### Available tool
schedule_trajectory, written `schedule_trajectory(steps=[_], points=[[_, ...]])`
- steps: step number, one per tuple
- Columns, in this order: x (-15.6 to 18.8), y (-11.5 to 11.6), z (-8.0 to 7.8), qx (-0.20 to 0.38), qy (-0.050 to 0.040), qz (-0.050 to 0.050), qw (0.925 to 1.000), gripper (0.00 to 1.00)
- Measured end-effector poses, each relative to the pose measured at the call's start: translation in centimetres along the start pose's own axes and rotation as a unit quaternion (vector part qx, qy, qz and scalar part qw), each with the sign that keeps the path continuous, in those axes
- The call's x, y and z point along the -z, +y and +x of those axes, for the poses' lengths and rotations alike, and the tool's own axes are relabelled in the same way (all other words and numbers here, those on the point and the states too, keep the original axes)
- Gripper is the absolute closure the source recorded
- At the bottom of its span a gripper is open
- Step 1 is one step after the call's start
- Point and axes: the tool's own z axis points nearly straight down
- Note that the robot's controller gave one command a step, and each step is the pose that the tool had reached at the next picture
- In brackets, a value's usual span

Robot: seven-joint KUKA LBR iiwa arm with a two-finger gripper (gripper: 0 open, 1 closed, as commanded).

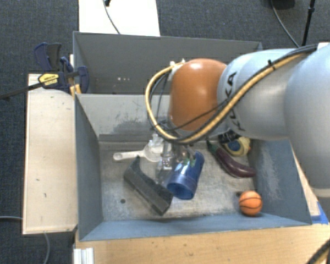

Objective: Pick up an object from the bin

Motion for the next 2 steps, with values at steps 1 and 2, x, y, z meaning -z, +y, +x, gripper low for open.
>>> schedule_trajectory(steps=[1, 2], points=[[0.0, 0.0, 0.0, -0.001, 0.0001, 0.0, 1.0, 0.0], [-3.8, 0.8, 3.9, -0.115, -0.0113, -0.004, 0.9933, 0.0]])
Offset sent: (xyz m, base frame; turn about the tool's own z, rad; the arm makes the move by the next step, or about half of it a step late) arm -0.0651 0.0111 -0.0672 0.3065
